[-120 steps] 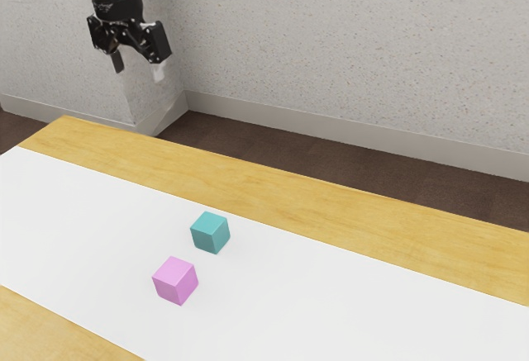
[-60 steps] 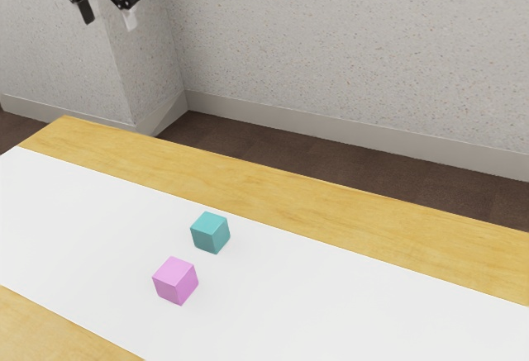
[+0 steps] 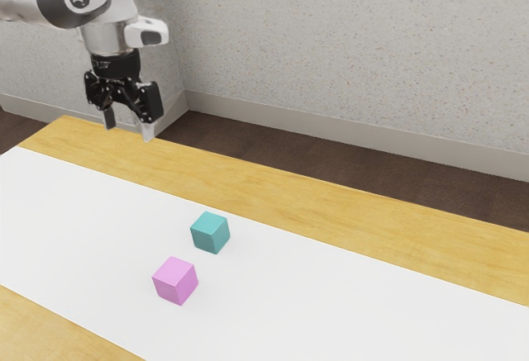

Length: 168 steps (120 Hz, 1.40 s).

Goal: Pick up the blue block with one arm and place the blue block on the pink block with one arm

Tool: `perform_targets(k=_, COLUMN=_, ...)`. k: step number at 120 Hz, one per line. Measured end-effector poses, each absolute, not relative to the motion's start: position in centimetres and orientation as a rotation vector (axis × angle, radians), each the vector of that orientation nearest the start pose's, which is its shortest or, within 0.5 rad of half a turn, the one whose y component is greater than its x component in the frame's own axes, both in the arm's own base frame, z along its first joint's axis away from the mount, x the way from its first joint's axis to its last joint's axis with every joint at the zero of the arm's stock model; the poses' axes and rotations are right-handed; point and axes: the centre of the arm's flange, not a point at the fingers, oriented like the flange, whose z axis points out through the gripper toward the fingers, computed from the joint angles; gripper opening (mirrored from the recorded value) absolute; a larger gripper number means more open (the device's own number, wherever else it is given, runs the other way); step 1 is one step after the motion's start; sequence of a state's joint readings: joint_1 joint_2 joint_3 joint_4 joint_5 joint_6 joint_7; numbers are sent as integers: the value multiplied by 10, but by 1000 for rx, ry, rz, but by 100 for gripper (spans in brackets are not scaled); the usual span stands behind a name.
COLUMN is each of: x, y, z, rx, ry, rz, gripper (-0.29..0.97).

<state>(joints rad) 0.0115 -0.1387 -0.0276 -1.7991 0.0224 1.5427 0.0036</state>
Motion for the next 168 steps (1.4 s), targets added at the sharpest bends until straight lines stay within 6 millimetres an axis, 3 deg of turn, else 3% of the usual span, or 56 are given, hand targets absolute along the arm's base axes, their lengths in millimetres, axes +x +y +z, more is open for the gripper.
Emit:
perform_targets(k=18, x=493, y=-31, z=532, rx=-3103, ry=105, rz=117, gripper=68)
perform_targets(k=36, x=494, y=-35, z=474, rx=-3107, ry=120, rz=94, gripper=68)
perform_targets(k=60, x=504, y=-36, z=425, rx=-3117, ry=124, rz=60, gripper=68)
perform_targets(k=90, x=558, y=-37, z=399, rx=-3135, ry=120, rz=9, gripper=68)
perform_targets(k=112, x=583, y=-31, z=380, rx=-3139, ry=104, rz=16, gripper=68)
perform_targets(k=128, x=588, y=-27, z=367, rx=-3140, ry=94, rz=37, gripper=68)
perform_targets(k=168, x=592, y=-18, z=313, rx=-3138, ry=80, rz=149, gripper=68)
